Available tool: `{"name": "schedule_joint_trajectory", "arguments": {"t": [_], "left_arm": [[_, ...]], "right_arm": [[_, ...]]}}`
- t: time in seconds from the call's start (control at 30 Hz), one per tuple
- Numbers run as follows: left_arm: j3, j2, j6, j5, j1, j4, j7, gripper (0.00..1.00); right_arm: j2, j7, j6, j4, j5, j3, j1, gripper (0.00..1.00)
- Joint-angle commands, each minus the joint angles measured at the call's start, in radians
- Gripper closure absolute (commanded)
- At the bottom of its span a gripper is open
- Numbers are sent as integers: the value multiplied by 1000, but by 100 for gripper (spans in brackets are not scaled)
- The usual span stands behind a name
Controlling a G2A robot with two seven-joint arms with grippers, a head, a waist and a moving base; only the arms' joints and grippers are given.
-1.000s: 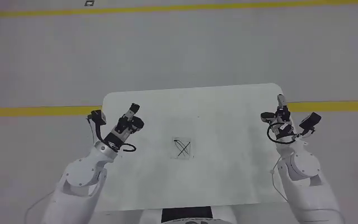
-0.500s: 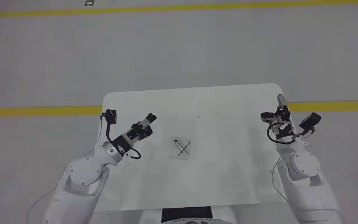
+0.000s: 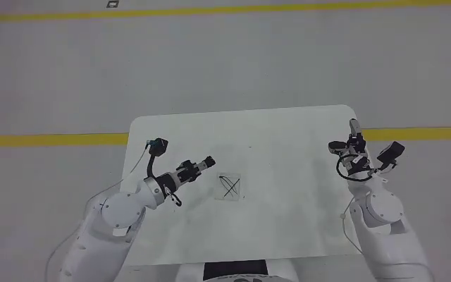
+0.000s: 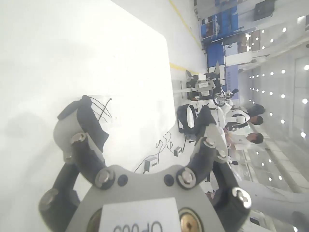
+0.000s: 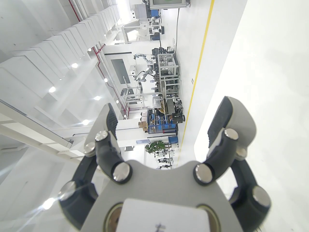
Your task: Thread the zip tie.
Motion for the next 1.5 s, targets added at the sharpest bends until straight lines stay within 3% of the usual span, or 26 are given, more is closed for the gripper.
{"name": "schedule_joint_trajectory", "arguments": {"t": [0.0,0.1,0.23,0.37,0.77,0.8,0.83,0.97,1.07,1.17,1.23,1.47], "left_arm": [[29,5,-15,75,-16,-16,-54,0],[62,10,4,160,-51,-30,-115,0],[131,16,62,288,-128,-17,-240,0],[193,17,99,404,-180,4,-264,0],[202,18,87,429,-188,0,-267,0],[230,20,65,490,-209,1,-288,0],[246,19,68,511,-224,4,-297,0],[317,13,91,582,-299,35,-343,0],[386,5,111,649,-362,83,-395,0],[446,-5,146,685,-402,125,-409,0],[469,-9,143,693,-413,127,-409,0],[469,-9,143,693,-413,127,-409,0]], "right_arm": [[0,0,0,0,0,0,0,0],[0,0,0,0,0,0,0,0],[0,0,0,0,0,0,0,0],[0,0,0,0,0,0,0,0],[0,0,0,0,0,0,0,0],[0,0,0,0,0,0,0,0],[0,0,0,0,0,0,0,0],[0,0,0,0,0,0,0,0],[0,0,0,0,0,0,0,0],[0,0,0,0,0,0,0,0],[0,0,0,0,0,0,0,0],[0,0,0,0,0,0,0,0]]}}
